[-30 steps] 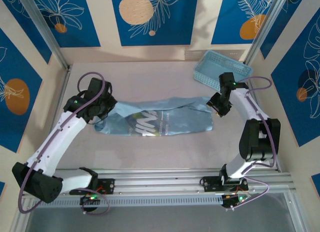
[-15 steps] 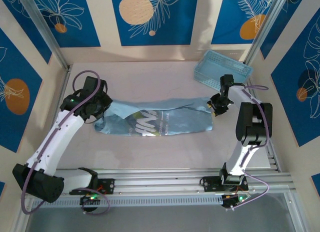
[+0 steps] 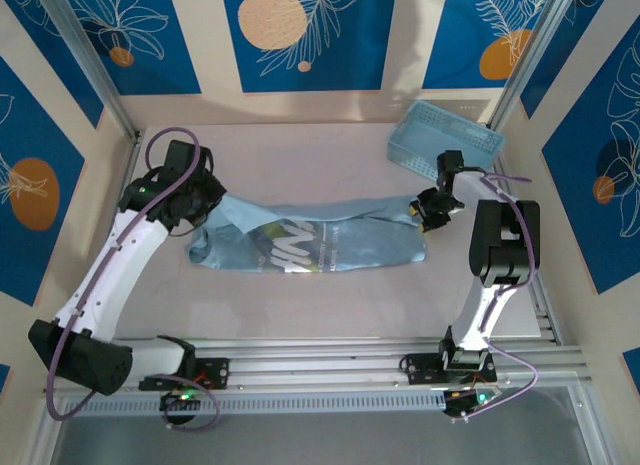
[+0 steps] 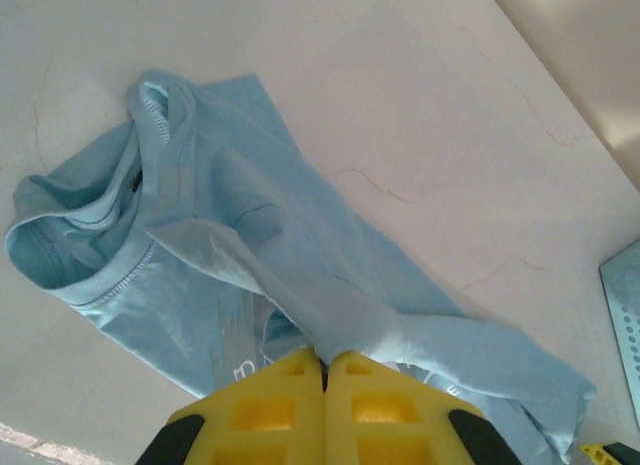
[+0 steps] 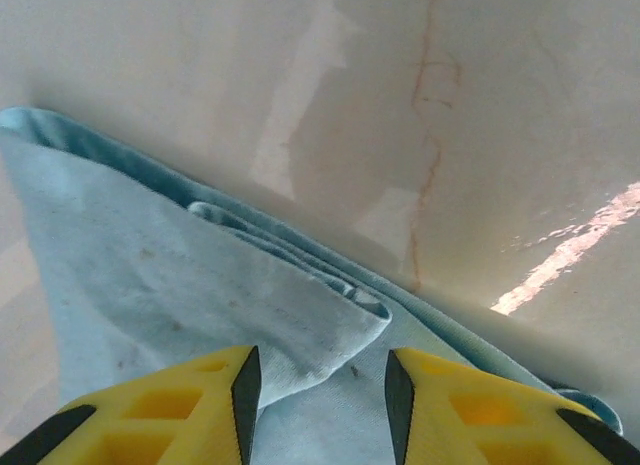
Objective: Fold and stack the t-shirts
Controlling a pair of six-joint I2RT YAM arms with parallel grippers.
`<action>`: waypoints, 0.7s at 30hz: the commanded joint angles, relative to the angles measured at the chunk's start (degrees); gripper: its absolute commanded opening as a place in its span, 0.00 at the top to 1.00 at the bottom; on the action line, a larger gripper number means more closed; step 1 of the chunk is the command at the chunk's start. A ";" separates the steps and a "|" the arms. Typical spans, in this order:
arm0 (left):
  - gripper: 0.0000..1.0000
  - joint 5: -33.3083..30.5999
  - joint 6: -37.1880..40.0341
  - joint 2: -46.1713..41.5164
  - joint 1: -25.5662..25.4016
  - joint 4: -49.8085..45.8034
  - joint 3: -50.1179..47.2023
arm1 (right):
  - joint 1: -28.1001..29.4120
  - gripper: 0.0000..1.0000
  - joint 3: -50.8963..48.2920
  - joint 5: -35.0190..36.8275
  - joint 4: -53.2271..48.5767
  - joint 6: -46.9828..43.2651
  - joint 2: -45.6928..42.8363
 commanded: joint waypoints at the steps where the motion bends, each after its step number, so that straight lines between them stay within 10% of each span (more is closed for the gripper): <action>1: 1.00 0.79 1.27 0.14 0.69 -0.59 1.45 | 0.69 0.57 -0.72 -0.34 -1.75 2.97 -0.61; 8: 1.00 1.40 0.99 -0.57 0.72 -0.53 0.12 | 0.26 0.59 -0.27 -1.07 1.79 3.06 1.24; 21: 1.00 1.54 1.55 0.17 0.72 0.33 -0.26 | 0.34 1.00 2.60 1.44 0.80 2.78 0.66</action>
